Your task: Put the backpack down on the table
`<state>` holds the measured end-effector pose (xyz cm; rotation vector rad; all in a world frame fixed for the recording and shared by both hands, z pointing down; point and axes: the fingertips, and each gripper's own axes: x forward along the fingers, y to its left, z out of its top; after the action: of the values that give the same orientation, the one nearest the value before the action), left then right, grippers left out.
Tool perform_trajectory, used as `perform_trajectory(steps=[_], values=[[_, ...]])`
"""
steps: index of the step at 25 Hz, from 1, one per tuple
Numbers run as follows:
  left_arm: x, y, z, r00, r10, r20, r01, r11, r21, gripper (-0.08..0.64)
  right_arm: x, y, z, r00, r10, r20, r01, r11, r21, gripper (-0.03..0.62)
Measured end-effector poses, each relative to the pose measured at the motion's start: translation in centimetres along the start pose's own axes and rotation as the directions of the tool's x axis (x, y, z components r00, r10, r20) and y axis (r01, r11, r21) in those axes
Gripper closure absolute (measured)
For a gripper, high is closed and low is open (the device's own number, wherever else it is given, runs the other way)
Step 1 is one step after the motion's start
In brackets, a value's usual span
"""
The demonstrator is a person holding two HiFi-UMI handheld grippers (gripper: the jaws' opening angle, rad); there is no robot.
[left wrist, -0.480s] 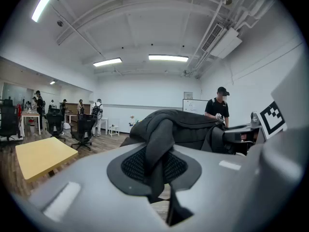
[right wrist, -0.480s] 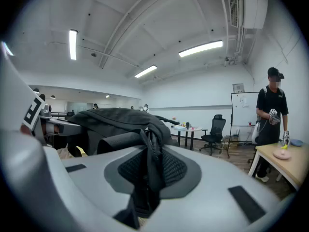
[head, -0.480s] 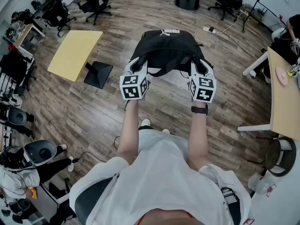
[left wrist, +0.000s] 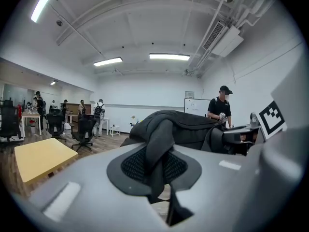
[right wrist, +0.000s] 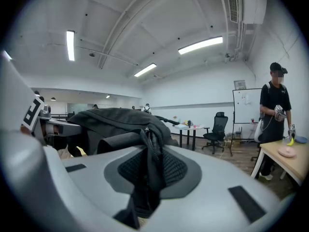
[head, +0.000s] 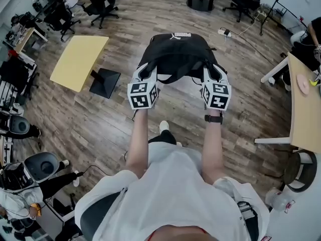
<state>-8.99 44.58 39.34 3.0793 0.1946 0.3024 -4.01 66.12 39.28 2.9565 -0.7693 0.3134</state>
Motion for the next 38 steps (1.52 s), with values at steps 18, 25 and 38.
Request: perform_trajectory(steps=[18,25,38], values=[[10.3,13.3,3.6,0.996,0.086,0.039,-0.085,0.996,-0.031,0.503,17.5,4.3,4.8,0.998,0.057,-0.012,-0.057,0.997,-0.048,0.505],[13.4,19.2,3.6,0.993,0.119,0.026,-0.118,0.992,-0.035,0.503,24.1,7.0,4.9,0.995,0.087,-0.052,-0.089,0.996,-0.028,0.505],[16.2,26.5,3.0,0.984,0.18,0.01,-0.18,0.983,-0.031,0.502,32.4,11.2,4.6,0.98,0.167,-0.105,-0.17,0.985,-0.026,0.502]])
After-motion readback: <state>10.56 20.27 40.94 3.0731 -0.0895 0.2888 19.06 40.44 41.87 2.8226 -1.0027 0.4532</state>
